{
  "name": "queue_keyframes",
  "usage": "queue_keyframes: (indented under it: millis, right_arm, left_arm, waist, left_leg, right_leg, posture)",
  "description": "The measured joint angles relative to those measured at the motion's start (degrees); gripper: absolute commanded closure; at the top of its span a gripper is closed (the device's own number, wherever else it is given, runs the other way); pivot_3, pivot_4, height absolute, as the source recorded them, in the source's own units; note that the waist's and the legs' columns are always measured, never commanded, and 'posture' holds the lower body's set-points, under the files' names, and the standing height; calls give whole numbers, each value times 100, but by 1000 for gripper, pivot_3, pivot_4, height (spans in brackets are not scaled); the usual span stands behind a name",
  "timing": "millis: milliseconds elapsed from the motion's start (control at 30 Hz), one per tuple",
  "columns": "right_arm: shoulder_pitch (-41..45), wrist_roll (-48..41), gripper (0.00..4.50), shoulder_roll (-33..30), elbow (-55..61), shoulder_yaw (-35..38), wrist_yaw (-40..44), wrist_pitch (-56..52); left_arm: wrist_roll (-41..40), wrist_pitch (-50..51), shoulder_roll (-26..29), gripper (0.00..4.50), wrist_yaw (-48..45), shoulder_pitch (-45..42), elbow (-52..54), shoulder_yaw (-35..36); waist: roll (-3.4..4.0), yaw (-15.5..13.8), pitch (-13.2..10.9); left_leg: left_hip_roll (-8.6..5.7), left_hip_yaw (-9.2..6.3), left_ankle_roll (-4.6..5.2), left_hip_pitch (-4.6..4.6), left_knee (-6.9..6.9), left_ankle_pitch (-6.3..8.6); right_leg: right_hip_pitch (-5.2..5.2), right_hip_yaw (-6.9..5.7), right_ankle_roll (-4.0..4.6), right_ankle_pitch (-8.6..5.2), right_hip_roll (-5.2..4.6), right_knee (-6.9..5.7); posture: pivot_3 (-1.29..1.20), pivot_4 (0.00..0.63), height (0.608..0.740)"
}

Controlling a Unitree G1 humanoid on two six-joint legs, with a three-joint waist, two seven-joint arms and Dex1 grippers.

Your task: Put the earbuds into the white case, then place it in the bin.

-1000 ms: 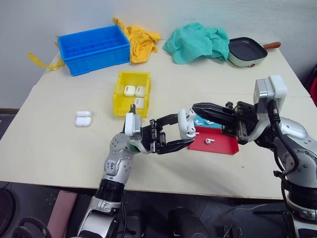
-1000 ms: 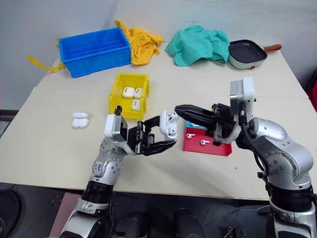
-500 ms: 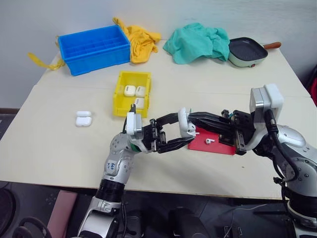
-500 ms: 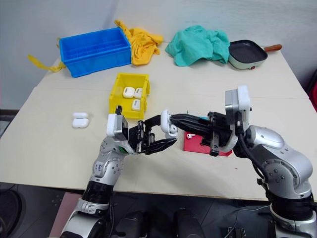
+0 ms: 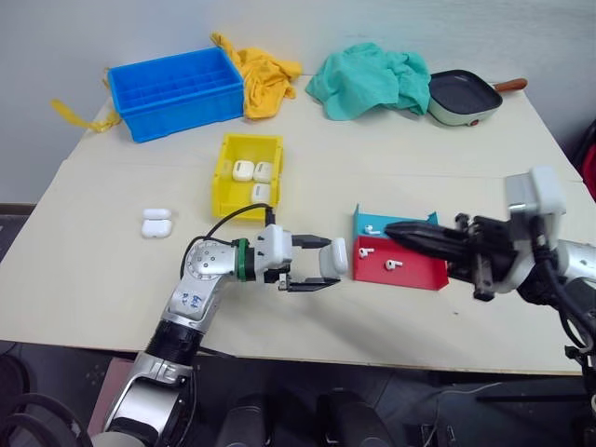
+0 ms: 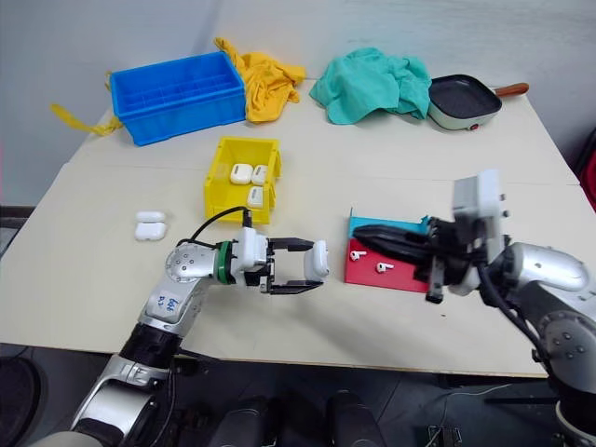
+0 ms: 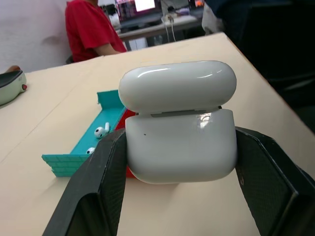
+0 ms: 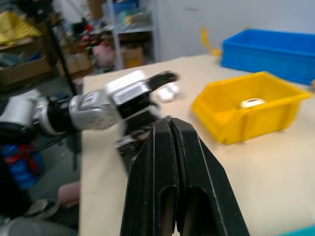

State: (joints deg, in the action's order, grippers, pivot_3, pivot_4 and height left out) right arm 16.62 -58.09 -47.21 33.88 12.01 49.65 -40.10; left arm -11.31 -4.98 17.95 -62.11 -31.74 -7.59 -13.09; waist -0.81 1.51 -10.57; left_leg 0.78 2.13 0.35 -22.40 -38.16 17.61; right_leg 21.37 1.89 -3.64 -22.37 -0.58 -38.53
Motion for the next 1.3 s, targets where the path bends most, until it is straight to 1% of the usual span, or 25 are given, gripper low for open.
queue_keyframes:
  millis: [200, 367, 533, 633, 733, 833, 867, 967, 1067, 1133, 1167, 1233, 1267, 1300]
  right_arm:
    - [676, 462, 4474, 59, 150, -973, -266, -205]
    - [784, 962, 4474, -115, 140, -1397, -385, -505]
    - [705, 1114, 4474, -256, -83, -1324, -344, -629]
    - [444, 1130, 4474, -282, -281, -1062, -321, -622]
    - [2, 1112, 4474, -268, -376, -652, -269, -515]
    - [-339, 1109, 4474, -113, -486, -452, -213, -373]
    - [-581, 1071, 4474, 80, -482, -182, -149, -152]
    - [-1152, 927, 4002, 464, -475, 546, -42, 329]
    - [-1755, 1047, 2993, 814, -383, 1228, -1, 1019]
    - [-2157, 1332, 2319, 1150, -240, 1587, -13, 1639]
    - [-2495, 1599, 1976, 1284, -192, 1811, 21, 2093]
    - [-2944, 1916, 1322, 1427, -136, 2032, 119, 2612]
    - [-3051, 1987, 1008, 1463, -126, 2065, 155, 2736]
    - [-3157, 2003, 695, 1638, -120, 2135, 261, 3057]
  left_arm:
    - [108, 52, -171, 1719, 154, -32, 42, -214]
    - [107, 49, -170, 1719, 253, 31, 93, -205]
    - [29, 2, -164, 1719, 258, 168, 208, -145]
    - [-32, -102, -164, 1719, 247, 198, 223, -94]
    - [-200, -140, -207, 1719, 237, 302, 236, -20]
    - [-443, -64, -262, 1719, 265, 322, 350, 125]
    - [-547, 87, -274, 1719, 320, 344, 472, 189]
    - [-784, 499, -229, 1719, 574, 452, 622, 445]
    - [-1045, 1071, -140, 1719, 1054, 567, 721, 904]
    - [-1172, 1488, -82, 1719, 1544, 555, 771, 1311]
    - [-1199, 1803, -9, 1719, 1954, 498, 807, 1565]
    - [-1238, 2220, 116, 1719, 2461, 411, 868, 1951]
    - [-1259, 2334, 156, 1719, 2597, 363, 875, 2083]
    - [-1312, 2534, 266, 1719, 2784, 244, 875, 2242]
  waist:
    - [0, 2, 0]
    - [0, -1, 0]
    - [0, -4, 0]
    - [0, -8, 0]
    - [0, -11, 0]
    - [0, -10, 0]
    - [-3, -11, 0]
    - [-3, -8, 0]
    - [-4, -3, 0]
    - [-3, -4, 0]
    - [-3, -5, 0]
    - [-4, -6, 0]
    - [-4, 3, 0]
    - [-5, 6, 0]
  left_leg:
    - [0, -3, -2, -1, 0, -1]
    - [0, -3, -2, -3, 0, -1]
    - [0, -2, -2, -3, -1, -1]
    - [0, -2, -2, -3, -1, -1]
    - [0, -2, -2, -4, 1, -1]
    - [0, 0, -2, -3, -3, -1]
    - [0, -3, -3, -2, -2, -1]
    - [0, -2, -3, 0, 0, -2]
    - [0, -3, -7, 2, 0, -4]
    - [0, -3, -9, 4, 0, -5]
    - [0, -2, -10, 4, 0, -6]
    - [0, -2, -11, 6, 1, -6]
    - [0, -2, -11, 6, 2, -6]
    - [0, 0, -15, 8, 2, -8]
  right_leg:
    - [6, -2, 0, 0, -1, -5]
    - [7, -3, 0, 0, -5, -3]
    - [6, -3, 0, 0, -5, -3]
    - [6, -4, 0, 0, -4, -3]
    - [5, -5, 0, 0, -3, -3]
    - [5, -3, 0, 0, -3, -6]
    - [3, -5, 0, 0, 0, -6]
    - [2, -3, 0, 0, 2, -10]
    - [2, -3, 0, 0, 2, -15]
    - [2, -3, -1, 0, 2, -18]
    - [1, -2, -1, 0, 2, -18]
    - [1, -2, -1, 0, 2, -18]
    - [1, -2, -1, 0, 2, -19]
    - [1, -1, -1, 0, 2, -21]
  posture:
    - [0, 150, 740]
    - [0, 150, 740]
    - [0, 150, 740]
    - [0, 150, 740]
    - [0, 150, 740]
    - [0, 150, 740]
    - [0, 150, 740]
    - [0, 150, 740]
    - [0, 150, 740]
    - [0, 150, 740]
    - [0, 150, 740]
    - [0, 150, 740]
    - [0, 150, 740]
    - [0, 150, 740]
